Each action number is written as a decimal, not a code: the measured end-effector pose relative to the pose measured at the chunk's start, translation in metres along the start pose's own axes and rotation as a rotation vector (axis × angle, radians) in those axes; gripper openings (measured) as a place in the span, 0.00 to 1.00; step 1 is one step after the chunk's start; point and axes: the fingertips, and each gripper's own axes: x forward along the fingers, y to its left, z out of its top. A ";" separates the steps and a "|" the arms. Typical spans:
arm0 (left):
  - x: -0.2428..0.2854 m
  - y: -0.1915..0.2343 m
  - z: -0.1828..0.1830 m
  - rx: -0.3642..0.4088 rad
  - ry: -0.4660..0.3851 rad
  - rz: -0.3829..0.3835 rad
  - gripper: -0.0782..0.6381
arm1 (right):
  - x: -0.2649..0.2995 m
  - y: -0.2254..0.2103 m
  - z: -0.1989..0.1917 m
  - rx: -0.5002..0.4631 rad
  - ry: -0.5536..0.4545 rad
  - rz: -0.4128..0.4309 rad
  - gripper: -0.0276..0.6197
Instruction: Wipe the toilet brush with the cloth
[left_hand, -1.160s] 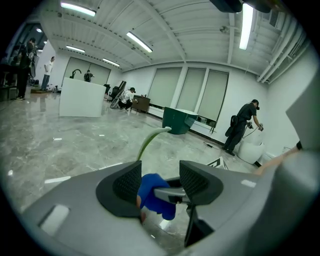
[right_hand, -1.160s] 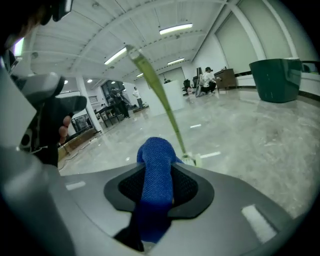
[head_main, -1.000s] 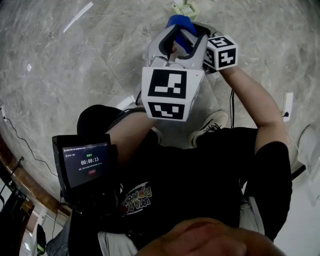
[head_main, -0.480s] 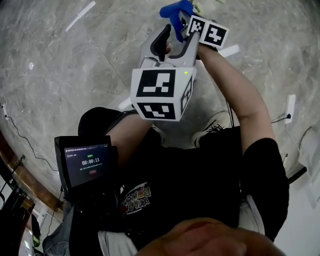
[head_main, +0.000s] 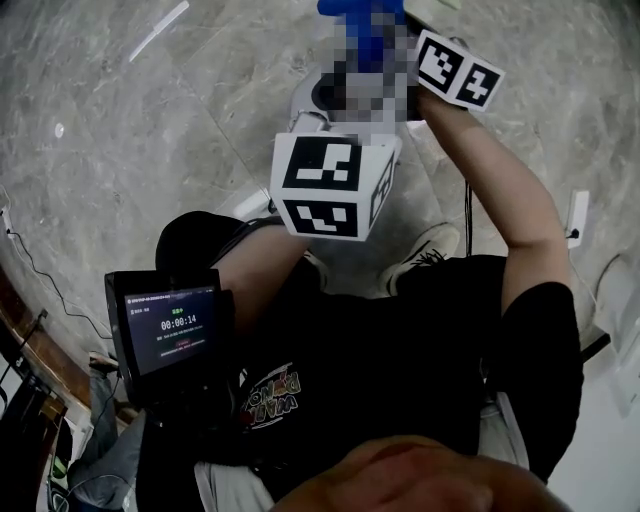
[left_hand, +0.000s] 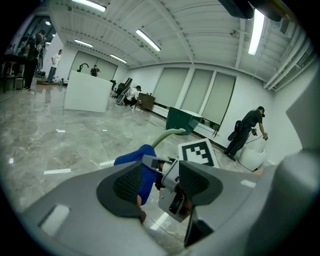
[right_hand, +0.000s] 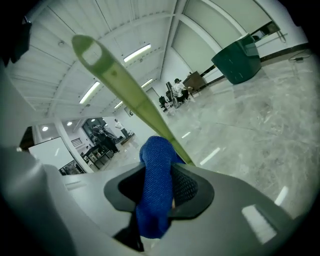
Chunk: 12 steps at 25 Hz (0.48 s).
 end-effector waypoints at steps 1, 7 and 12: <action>0.000 0.001 0.001 0.001 -0.003 0.002 0.43 | -0.006 0.007 0.006 -0.008 -0.004 0.027 0.23; 0.000 0.004 0.004 0.002 -0.009 0.010 0.43 | -0.034 0.040 0.035 -0.075 -0.041 0.150 0.23; 0.001 0.003 0.005 0.004 -0.011 0.010 0.43 | -0.054 0.071 0.054 -0.137 -0.064 0.266 0.23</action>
